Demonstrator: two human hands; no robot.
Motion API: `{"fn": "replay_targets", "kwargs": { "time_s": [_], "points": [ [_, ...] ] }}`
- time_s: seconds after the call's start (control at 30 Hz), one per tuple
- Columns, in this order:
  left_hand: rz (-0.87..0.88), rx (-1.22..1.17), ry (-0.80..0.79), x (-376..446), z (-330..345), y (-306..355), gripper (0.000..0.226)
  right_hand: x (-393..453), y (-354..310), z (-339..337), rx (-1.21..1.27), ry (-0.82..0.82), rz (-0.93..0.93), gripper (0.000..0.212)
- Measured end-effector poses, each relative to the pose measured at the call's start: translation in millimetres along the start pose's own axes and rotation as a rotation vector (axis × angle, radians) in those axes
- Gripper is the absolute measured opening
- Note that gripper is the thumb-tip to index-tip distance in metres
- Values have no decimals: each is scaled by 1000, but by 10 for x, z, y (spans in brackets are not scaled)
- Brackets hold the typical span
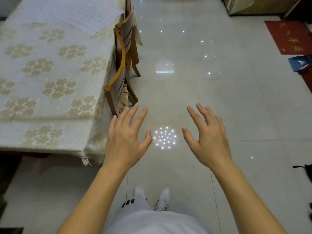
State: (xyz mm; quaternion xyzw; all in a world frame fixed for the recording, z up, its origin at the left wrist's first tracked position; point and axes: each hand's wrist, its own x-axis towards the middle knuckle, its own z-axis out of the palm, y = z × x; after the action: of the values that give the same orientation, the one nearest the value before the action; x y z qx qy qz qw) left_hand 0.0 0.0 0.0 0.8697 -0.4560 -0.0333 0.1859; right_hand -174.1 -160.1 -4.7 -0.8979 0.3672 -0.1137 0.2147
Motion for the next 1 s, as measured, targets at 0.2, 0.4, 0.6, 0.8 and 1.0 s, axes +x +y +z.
{"fn": "replay_targets", "kwargs": {
  "time_s": [0.2,0.4,0.6,0.8,1.0],
  "points": [
    [-21,-39,10,174,28,108,66,140,138,-47,21,-10,-1,60],
    [-20,-48,22,495,54,86,66,438,220,-60,29,-1,13,60],
    [-32,-25,28,1074,104,-117,66,994,172,-33,32,25,24,61],
    [-11,-36,56,1847,57,-456,65,1837,-42,2,8,38,5,58],
    [8,-46,62,2648,22,-738,66,2663,-267,39,5,86,-3,60]
  ]
}}
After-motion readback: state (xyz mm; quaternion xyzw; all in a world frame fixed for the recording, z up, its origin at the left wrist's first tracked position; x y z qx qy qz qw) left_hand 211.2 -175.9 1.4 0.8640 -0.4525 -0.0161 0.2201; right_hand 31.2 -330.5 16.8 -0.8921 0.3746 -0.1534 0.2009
